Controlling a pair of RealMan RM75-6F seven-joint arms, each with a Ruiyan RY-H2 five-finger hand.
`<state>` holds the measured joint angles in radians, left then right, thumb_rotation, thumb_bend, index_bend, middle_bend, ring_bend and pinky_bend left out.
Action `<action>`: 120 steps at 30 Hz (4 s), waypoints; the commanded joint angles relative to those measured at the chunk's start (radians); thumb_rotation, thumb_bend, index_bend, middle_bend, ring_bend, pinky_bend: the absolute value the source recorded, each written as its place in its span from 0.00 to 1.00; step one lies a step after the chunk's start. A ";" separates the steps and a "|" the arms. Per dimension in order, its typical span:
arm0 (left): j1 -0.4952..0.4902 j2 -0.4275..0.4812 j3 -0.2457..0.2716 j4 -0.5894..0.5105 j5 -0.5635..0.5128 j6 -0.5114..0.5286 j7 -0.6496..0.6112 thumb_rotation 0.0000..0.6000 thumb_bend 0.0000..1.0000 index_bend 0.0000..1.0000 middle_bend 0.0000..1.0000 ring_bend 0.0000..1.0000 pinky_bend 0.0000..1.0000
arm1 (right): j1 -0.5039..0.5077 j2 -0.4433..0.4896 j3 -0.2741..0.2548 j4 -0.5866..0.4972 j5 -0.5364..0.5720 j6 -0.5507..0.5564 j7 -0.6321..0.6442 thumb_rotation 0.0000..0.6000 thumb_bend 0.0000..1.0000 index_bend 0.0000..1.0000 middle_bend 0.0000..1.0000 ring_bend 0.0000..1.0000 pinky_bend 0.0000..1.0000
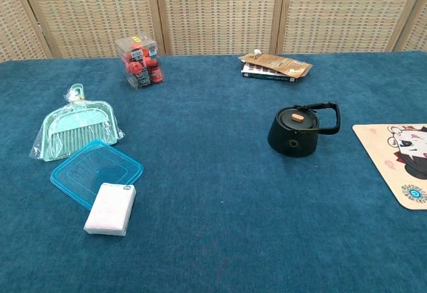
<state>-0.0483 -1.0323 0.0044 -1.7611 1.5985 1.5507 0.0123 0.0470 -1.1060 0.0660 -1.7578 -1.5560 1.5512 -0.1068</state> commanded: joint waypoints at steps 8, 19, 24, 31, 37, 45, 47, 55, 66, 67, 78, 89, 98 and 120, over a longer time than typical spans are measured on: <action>-0.003 -0.002 -0.003 0.008 0.005 0.000 -0.007 1.00 0.07 0.00 0.00 0.00 0.00 | 0.023 -0.004 -0.005 -0.004 -0.011 -0.040 0.032 1.00 0.00 0.00 0.00 0.00 0.00; -0.010 0.004 -0.012 0.013 -0.005 -0.007 -0.035 1.00 0.07 0.00 0.00 0.00 0.00 | 0.313 0.032 0.171 -0.123 0.141 -0.380 0.211 1.00 0.24 0.32 0.00 0.00 0.00; -0.016 0.008 -0.018 0.015 -0.016 -0.017 -0.043 1.00 0.07 0.00 0.00 0.00 0.00 | 0.428 0.019 0.242 -0.156 0.313 -0.512 0.124 1.00 0.29 0.39 0.00 0.00 0.00; -0.017 0.013 -0.030 0.028 -0.048 -0.022 -0.070 1.00 0.07 0.00 0.00 0.00 0.00 | 0.698 -0.132 0.286 -0.101 0.773 -0.603 -0.194 1.00 0.33 0.44 0.00 0.00 0.00; -0.023 0.012 -0.032 0.030 -0.052 -0.034 -0.074 1.00 0.07 0.00 0.00 0.00 0.00 | 0.808 -0.284 0.264 -0.029 0.955 -0.463 -0.397 1.00 0.40 0.48 0.00 0.00 0.00; -0.029 0.016 -0.032 0.036 -0.053 -0.045 -0.094 1.00 0.07 0.00 0.00 0.00 0.00 | 0.867 -0.415 0.258 0.078 1.074 -0.384 -0.495 1.00 0.47 0.50 0.00 0.00 0.00; -0.029 0.018 -0.033 0.036 -0.054 -0.045 -0.099 1.00 0.07 0.00 0.00 0.00 0.00 | 0.872 -0.433 0.255 0.091 1.089 -0.380 -0.506 1.00 0.49 0.50 0.00 0.00 0.00; -0.029 0.021 -0.033 0.033 -0.053 -0.044 -0.104 1.00 0.07 0.00 0.00 0.00 0.00 | 0.896 -0.490 0.246 0.135 1.117 -0.364 -0.555 1.00 0.49 0.50 0.00 0.00 0.00; -0.037 0.025 -0.036 0.034 -0.067 -0.061 -0.112 1.00 0.07 0.00 0.00 0.00 0.00 | 0.899 -0.536 0.243 0.204 1.151 -0.372 -0.583 1.00 0.49 0.50 0.00 0.00 0.00; -0.037 0.024 -0.036 0.035 -0.068 -0.062 -0.112 1.00 0.07 0.00 0.00 0.00 0.00 | 0.899 -0.538 0.243 0.207 1.155 -0.372 -0.589 1.00 0.49 0.50 0.00 0.00 0.00; -0.036 0.028 -0.039 0.034 -0.072 -0.059 -0.124 1.00 0.07 0.00 0.00 0.00 0.00 | 0.912 -0.558 0.249 0.242 1.193 -0.382 -0.641 1.00 0.49 0.50 0.00 0.00 0.00; -0.039 0.029 -0.039 0.037 -0.077 -0.066 -0.134 1.00 0.07 0.00 0.00 0.00 0.00 | 0.920 -0.569 0.264 0.270 1.240 -0.379 -0.688 1.00 0.49 0.50 0.00 0.00 0.00; -0.044 0.026 -0.037 0.038 -0.078 -0.077 -0.129 1.00 0.07 0.00 0.00 0.00 0.00 | 0.919 -0.554 0.280 0.265 1.270 -0.399 -0.693 1.00 0.50 0.50 0.00 0.00 0.00; -0.048 0.023 -0.038 0.039 -0.082 -0.083 -0.126 1.00 0.07 0.00 0.00 0.00 0.00 | 0.928 -0.560 0.275 0.296 1.302 -0.414 -0.726 1.00 0.52 0.54 0.00 0.00 0.00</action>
<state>-0.0964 -1.0095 -0.0331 -1.7220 1.5162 1.4676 -0.1137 0.9746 -1.6662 0.3409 -1.4619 -0.2535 1.1372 -0.8327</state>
